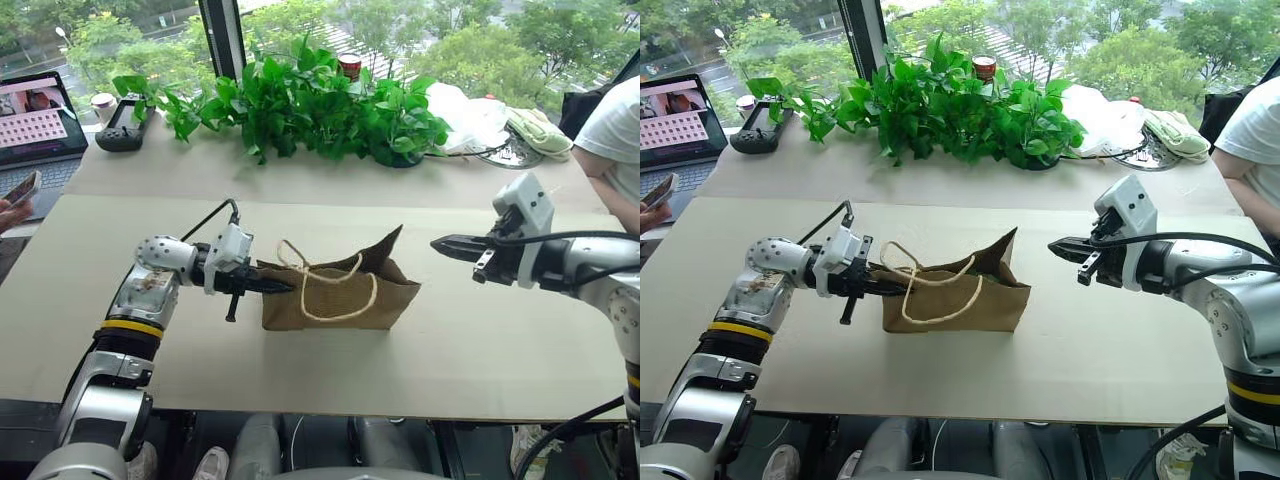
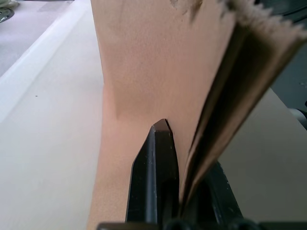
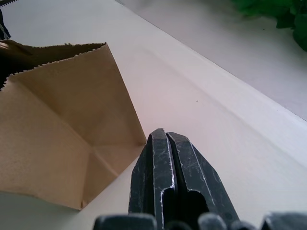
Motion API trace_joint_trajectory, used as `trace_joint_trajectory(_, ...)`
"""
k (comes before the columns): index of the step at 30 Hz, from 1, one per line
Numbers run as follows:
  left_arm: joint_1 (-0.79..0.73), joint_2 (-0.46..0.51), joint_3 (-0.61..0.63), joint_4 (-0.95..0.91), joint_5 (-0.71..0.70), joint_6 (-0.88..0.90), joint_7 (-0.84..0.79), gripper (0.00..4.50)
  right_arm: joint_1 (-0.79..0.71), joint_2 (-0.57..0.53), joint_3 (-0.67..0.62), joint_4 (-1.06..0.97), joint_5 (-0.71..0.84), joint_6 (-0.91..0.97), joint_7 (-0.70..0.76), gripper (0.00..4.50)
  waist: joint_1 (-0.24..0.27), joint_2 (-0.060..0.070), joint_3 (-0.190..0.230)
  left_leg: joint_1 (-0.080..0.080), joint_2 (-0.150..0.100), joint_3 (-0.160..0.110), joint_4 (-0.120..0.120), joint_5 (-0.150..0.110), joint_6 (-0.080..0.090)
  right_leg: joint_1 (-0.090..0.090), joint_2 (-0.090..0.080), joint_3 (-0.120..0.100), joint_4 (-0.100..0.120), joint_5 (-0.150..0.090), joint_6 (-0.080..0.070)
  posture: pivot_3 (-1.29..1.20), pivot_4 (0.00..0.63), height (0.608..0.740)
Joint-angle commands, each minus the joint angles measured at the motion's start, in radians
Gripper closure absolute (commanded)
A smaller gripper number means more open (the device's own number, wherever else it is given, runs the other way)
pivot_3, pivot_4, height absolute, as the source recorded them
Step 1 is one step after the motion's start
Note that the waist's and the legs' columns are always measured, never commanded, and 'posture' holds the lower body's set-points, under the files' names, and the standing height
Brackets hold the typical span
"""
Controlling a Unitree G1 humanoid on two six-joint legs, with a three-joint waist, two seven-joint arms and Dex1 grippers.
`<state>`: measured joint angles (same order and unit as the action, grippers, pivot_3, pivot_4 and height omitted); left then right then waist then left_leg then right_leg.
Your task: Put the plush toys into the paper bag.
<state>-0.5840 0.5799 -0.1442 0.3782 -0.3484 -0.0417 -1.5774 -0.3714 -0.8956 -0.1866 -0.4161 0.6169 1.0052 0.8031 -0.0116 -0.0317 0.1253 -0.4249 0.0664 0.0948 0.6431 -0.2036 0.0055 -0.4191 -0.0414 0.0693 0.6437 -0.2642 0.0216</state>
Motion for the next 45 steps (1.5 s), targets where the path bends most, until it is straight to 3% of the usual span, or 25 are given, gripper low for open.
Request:
trace_joint_trajectory(1,-0.03,-0.001,-0.001,0.018,0.012,-0.032,-0.03,4.42,0.01,-0.035,-0.075,-0.05,0.056,-0.03,0.053,4.5,0.0,0.0,0.0,0.0,0.0,0.0,0.0,0.0,0.0,0.0,0.0,0.0,0.0,0.0,0.0,0.0,0.15,0.74)
trace_joint_trajectory(13,-0.055,0.007,0.001,0.048,0.018,-0.041,-0.036,4.42,0.039,-0.096,-0.125,-0.042,0.153,-0.039,0.146,4.5,-0.001,0.0,0.0,0.0,0.0,-0.001,0.001,0.0,0.0,0.001,0.0,0.0,0.001,0.0,0.0,0.0,0.15,0.74)
trace_joint_trajectory(16,-0.053,0.011,0.003,0.041,0.019,-0.02,-0.028,3.67,0.038,-0.096,-0.126,-0.049,0.17,-0.046,0.158,4.5,0.0,0.0,0.0,0.0,0.0,-0.001,0.001,0.0,0.0,0.0,0.0,0.0,0.001,0.0,0.0,0.0,0.15,0.74)
trace_joint_trajectory(23,-0.046,0.062,0.023,-0.03,0.001,0.079,-0.003,1.28,0.037,-0.098,-0.107,-0.043,0.154,-0.069,0.152,4.5,-0.001,0.0,0.0,0.0,0.0,-0.001,0.001,0.0,0.0,0.0,0.0,0.0,0.001,0.0,0.0,0.0,0.15,0.74)
trace_joint_trajectory(29,-0.031,0.167,0.085,-0.207,-0.082,0.288,0.018,1.28,0.036,-0.109,-0.099,-0.034,0.137,-0.082,0.154,4.5,-0.002,0.0,0.0,0.001,0.0,-0.001,0.001,0.0,0.0,0.0,0.0,0.0,0.002,0.0,0.0,0.0,0.15,0.74)
trace_joint_trajectory(36,-0.044,0.351,0.202,-0.387,-0.277,0.671,0.03,1.28,0.035,-0.127,-0.113,-0.032,0.148,-0.105,0.179,4.5,-0.003,0.0,0.0,0.001,0.001,-0.002,0.001,0.0,0.0,0.0,0.0,0.0,0.002,0.0,0.0,0.0,0.15,0.74)
trace_joint_trajectory(45,-0.055,0.396,0.262,-0.388,-0.341,0.781,0.07,1.28,-0.004,-0.121,-0.089,-0.013,0.149,-0.129,0.19,4.5,0.0,0.0,0.0,0.001,0.0,0.0,0.001,0.0,0.0,0.0,0.0,0.0,0.002,-0.001,0.0,0.0,0.15,0.74)
